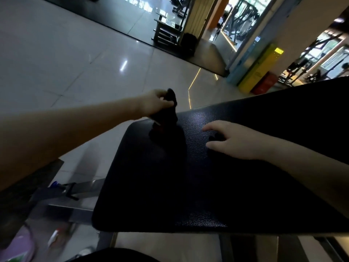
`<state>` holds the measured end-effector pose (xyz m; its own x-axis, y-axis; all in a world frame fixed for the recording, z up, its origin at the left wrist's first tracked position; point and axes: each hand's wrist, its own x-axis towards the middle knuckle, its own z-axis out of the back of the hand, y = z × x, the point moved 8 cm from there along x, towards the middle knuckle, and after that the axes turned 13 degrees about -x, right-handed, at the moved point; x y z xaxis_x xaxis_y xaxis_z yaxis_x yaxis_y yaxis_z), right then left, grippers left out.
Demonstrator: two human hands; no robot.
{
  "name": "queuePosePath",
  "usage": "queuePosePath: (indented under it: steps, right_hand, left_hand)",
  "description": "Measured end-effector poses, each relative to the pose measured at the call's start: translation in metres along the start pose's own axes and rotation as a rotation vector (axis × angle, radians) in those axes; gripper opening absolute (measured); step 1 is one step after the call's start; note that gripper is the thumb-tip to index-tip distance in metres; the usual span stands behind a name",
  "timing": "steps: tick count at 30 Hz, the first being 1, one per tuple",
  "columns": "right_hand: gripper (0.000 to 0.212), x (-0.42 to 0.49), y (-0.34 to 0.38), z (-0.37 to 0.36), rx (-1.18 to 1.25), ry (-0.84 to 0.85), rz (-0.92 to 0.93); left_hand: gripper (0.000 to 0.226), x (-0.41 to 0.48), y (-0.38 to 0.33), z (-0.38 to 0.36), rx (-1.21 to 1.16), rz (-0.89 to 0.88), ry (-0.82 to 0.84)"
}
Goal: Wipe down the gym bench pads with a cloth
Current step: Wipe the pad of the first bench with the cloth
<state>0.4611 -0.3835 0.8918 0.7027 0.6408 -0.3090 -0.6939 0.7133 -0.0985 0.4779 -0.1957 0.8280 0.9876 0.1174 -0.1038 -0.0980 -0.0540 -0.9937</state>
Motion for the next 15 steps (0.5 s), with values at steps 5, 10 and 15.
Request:
queuePosePath:
  steps: [5, 10, 15]
  right_hand:
    - [0.063, 0.007, 0.0, -0.035, -0.439, 0.111, 0.011]
    - [0.063, -0.004, 0.002, -0.034, -0.437, 0.129, 0.004]
    - [0.063, -0.027, 0.005, -0.038, -0.437, 0.167, 0.011]
  left_hand:
    - [0.035, -0.024, 0.035, -0.028, 0.02, 0.087, 0.254]
    - [0.02, -0.014, 0.041, -0.027, -0.154, -0.109, 0.141]
    - [0.035, -0.011, 0.031, -0.083, 0.006, -0.231, 0.394]
